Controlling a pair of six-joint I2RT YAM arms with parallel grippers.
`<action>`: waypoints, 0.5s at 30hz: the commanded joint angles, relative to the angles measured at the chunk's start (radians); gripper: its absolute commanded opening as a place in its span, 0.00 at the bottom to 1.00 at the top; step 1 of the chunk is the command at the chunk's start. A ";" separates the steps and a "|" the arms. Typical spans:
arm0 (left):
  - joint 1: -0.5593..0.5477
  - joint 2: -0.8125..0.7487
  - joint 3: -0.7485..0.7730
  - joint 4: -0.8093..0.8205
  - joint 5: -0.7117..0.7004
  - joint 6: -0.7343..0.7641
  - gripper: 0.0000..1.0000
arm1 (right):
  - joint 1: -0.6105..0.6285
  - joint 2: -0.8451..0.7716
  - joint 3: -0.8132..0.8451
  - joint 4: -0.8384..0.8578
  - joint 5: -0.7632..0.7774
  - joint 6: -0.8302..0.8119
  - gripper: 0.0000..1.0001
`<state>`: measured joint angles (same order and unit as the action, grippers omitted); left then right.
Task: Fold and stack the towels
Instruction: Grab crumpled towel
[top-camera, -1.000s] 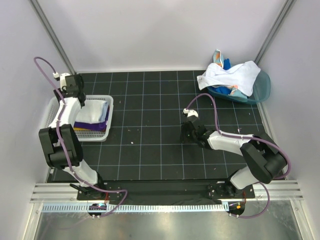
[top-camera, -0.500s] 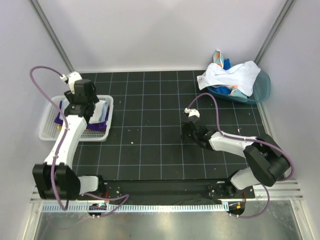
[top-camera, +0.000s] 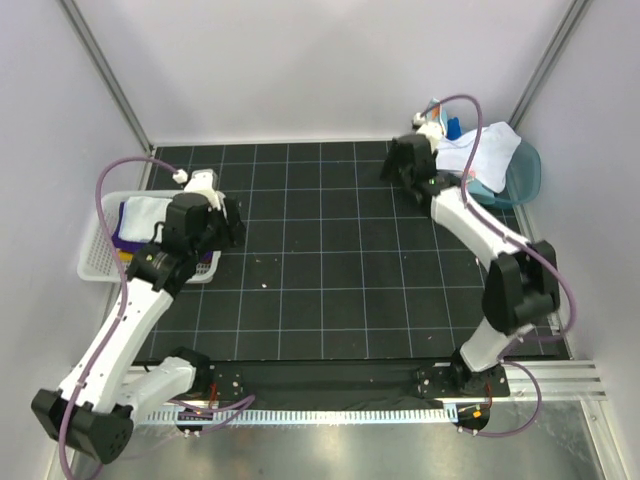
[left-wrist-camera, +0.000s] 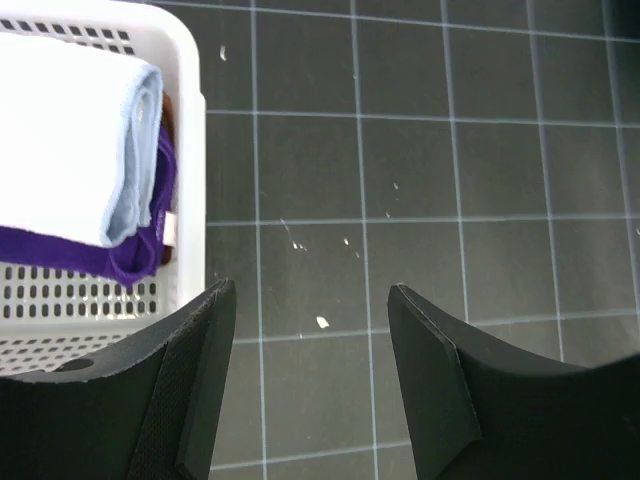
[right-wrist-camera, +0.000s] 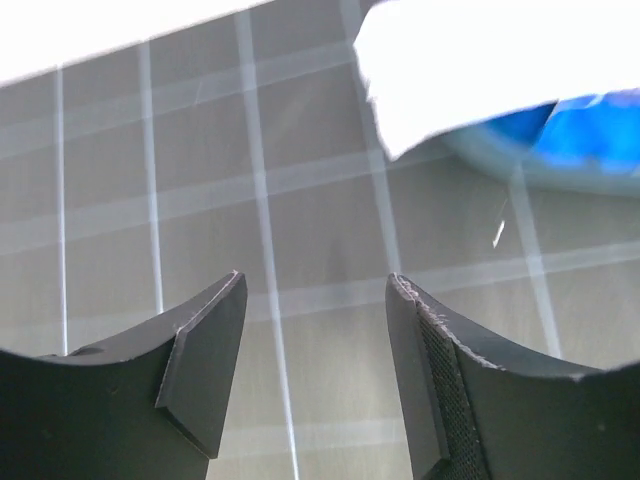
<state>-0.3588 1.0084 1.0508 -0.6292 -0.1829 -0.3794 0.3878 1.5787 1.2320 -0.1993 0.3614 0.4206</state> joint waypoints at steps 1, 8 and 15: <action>-0.012 -0.082 -0.064 -0.041 0.099 0.043 0.65 | -0.088 0.191 0.244 -0.089 0.071 -0.019 0.66; -0.019 -0.156 -0.144 -0.020 0.145 0.057 0.66 | -0.179 0.452 0.563 -0.186 0.163 -0.098 0.71; -0.043 -0.145 -0.146 -0.021 0.172 0.063 0.66 | -0.225 0.544 0.658 -0.183 0.148 -0.196 0.77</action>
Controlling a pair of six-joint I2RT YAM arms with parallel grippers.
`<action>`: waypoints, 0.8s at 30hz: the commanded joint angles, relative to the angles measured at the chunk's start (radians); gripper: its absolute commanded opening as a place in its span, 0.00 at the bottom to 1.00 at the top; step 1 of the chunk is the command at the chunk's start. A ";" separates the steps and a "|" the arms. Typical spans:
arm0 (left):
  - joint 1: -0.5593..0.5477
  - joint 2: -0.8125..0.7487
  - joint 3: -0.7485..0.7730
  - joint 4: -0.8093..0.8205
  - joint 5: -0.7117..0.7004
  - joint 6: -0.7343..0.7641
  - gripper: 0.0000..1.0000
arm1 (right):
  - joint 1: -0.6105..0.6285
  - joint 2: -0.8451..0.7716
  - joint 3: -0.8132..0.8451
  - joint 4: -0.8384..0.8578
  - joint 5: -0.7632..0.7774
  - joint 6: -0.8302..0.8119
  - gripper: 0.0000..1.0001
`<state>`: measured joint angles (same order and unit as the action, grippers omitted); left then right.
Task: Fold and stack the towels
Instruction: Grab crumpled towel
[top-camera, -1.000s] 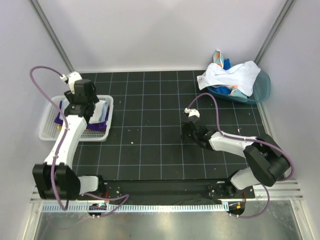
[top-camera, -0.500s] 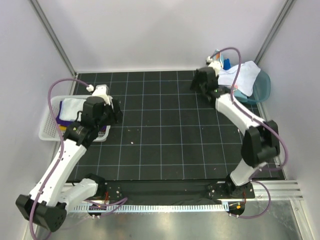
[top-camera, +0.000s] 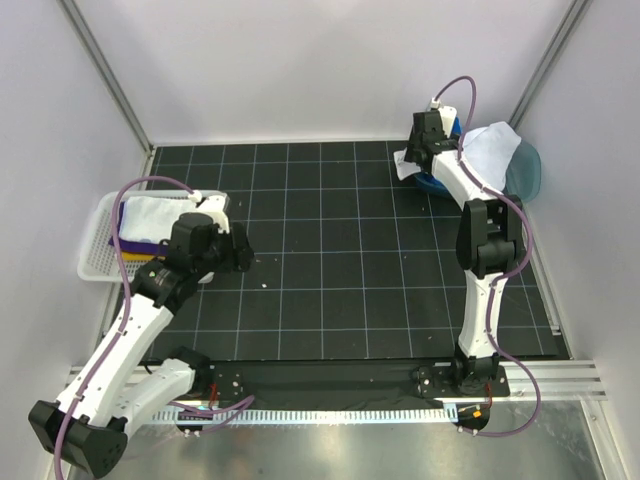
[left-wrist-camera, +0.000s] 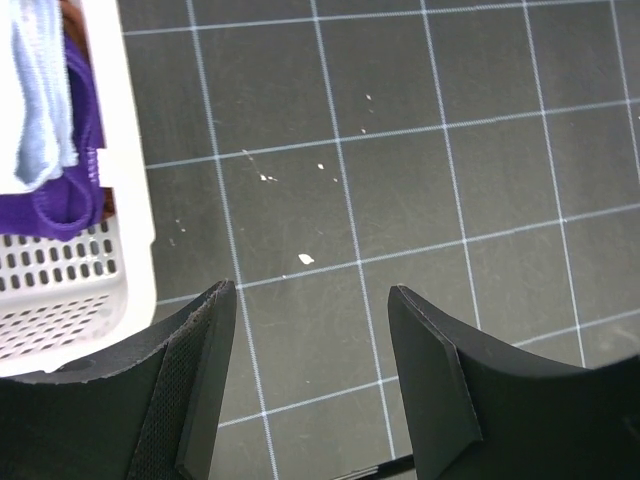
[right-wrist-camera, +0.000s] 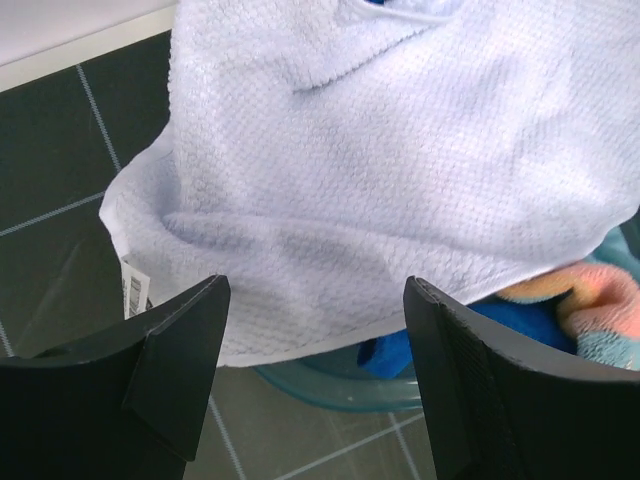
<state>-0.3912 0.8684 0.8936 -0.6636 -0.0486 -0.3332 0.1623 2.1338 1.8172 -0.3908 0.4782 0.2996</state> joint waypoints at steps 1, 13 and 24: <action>-0.014 -0.003 0.011 0.015 0.036 0.017 0.66 | -0.006 -0.006 0.080 0.015 0.004 -0.102 0.78; -0.025 0.004 0.013 0.018 0.090 0.017 0.66 | -0.021 0.025 0.117 -0.088 -0.049 -0.063 0.79; -0.029 0.012 0.011 0.016 0.099 0.020 0.65 | -0.020 -0.074 -0.068 0.018 -0.023 0.098 0.79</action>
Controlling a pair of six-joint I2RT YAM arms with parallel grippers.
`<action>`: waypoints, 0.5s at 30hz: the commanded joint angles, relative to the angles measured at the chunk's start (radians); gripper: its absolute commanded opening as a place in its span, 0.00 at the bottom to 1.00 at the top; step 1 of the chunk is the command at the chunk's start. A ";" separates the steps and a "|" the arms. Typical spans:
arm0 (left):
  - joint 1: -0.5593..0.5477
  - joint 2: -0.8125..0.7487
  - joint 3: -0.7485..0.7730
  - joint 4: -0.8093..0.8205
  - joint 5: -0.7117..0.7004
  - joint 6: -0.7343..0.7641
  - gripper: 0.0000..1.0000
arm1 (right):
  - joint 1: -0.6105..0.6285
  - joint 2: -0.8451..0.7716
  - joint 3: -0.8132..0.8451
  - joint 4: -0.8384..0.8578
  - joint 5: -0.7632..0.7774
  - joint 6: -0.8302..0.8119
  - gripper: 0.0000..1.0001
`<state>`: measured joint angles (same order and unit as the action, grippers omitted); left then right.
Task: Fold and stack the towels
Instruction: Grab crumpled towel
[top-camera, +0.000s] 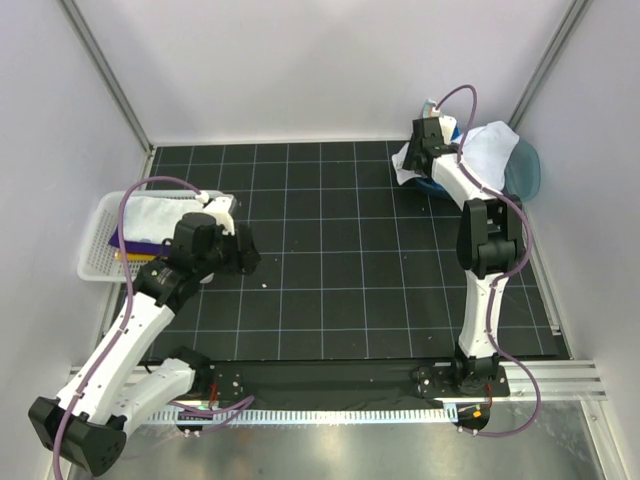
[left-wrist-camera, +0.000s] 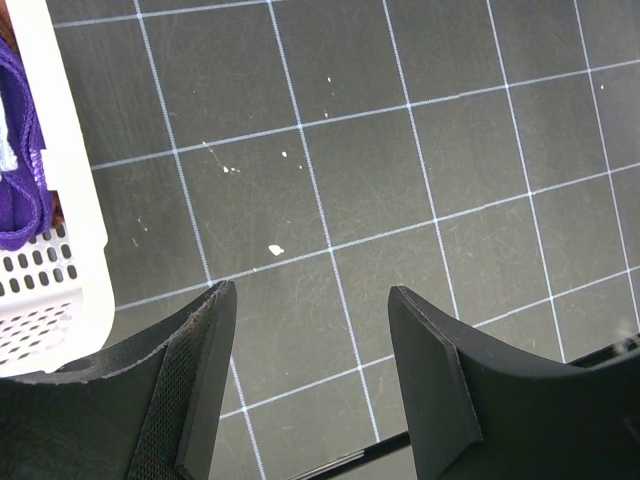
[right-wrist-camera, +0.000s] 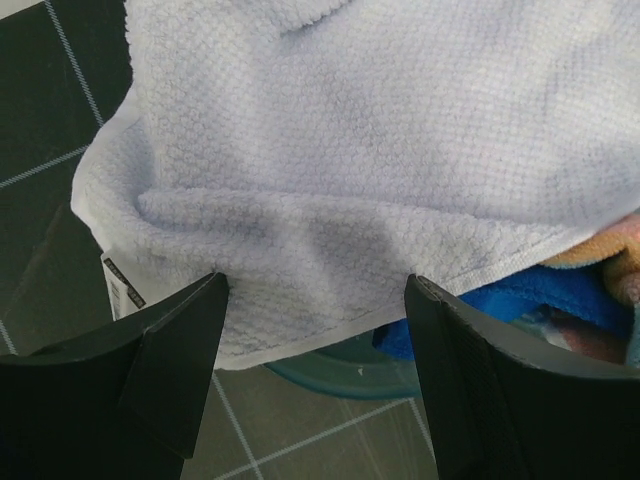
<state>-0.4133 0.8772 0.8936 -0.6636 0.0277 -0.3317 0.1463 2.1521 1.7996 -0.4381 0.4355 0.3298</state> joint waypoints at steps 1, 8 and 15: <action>-0.005 0.002 0.010 0.018 0.023 0.020 0.65 | -0.005 -0.100 -0.063 0.079 0.020 0.084 0.79; -0.007 0.009 0.013 0.018 0.029 0.022 0.65 | -0.014 -0.111 -0.092 0.127 -0.006 0.153 0.77; -0.007 0.011 0.010 0.016 0.031 0.022 0.64 | -0.036 -0.084 -0.095 0.133 -0.056 0.199 0.52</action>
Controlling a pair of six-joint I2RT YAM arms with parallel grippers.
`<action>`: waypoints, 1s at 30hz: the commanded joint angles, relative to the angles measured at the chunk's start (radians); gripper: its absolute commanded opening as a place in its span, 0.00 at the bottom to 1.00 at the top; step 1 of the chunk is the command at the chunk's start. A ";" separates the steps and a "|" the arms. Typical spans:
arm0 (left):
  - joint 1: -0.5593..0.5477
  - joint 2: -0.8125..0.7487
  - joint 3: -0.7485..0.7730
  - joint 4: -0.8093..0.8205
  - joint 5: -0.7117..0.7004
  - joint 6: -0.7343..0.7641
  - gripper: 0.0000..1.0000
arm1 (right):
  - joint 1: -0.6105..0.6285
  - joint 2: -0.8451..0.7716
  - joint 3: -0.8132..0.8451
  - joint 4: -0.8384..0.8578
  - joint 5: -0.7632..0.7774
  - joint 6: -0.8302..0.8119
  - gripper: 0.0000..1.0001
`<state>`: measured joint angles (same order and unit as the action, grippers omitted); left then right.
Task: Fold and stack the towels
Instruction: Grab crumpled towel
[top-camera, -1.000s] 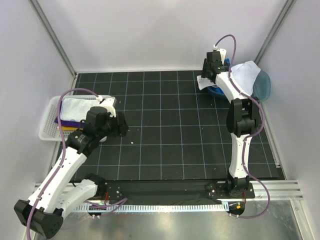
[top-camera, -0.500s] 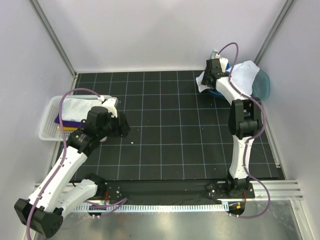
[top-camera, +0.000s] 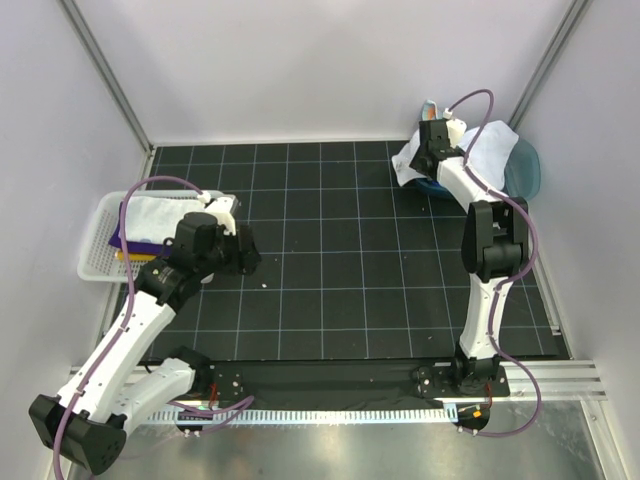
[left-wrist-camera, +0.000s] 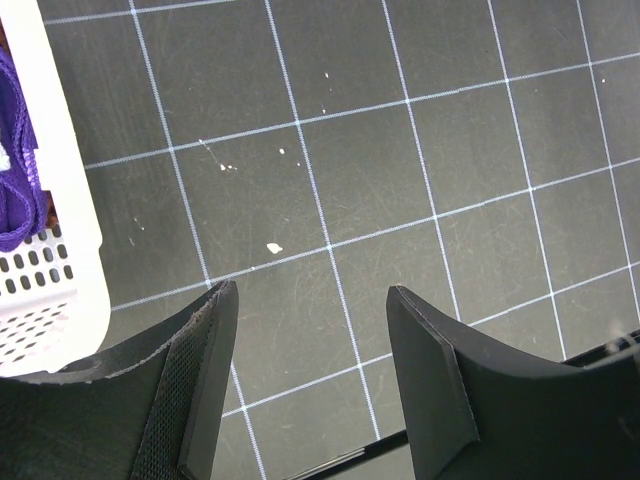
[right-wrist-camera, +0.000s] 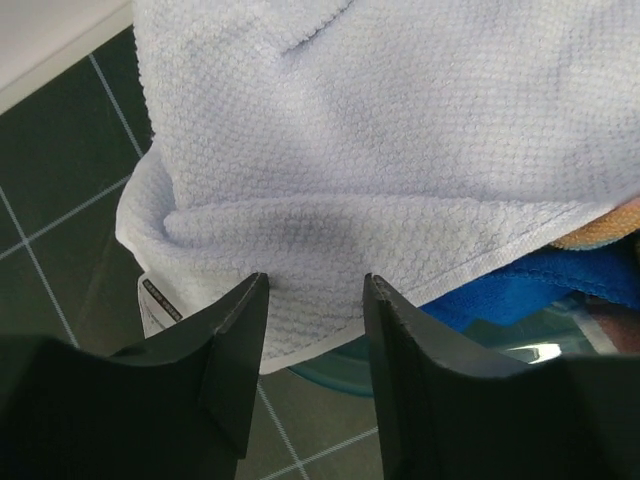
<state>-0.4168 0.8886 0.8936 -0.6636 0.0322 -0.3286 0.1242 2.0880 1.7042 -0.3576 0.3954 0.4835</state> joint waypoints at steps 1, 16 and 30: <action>-0.004 0.001 0.010 0.016 0.026 0.020 0.64 | -0.015 -0.014 0.000 0.054 -0.021 0.046 0.49; -0.005 0.012 0.014 0.016 0.040 0.022 0.63 | -0.034 -0.055 -0.015 0.048 -0.059 0.084 0.36; -0.004 0.015 0.013 0.016 0.048 0.022 0.63 | -0.034 -0.189 -0.275 0.235 -0.079 0.185 0.57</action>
<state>-0.4179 0.9035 0.8936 -0.6636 0.0551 -0.3279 0.0914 1.9503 1.4544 -0.2073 0.3206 0.6209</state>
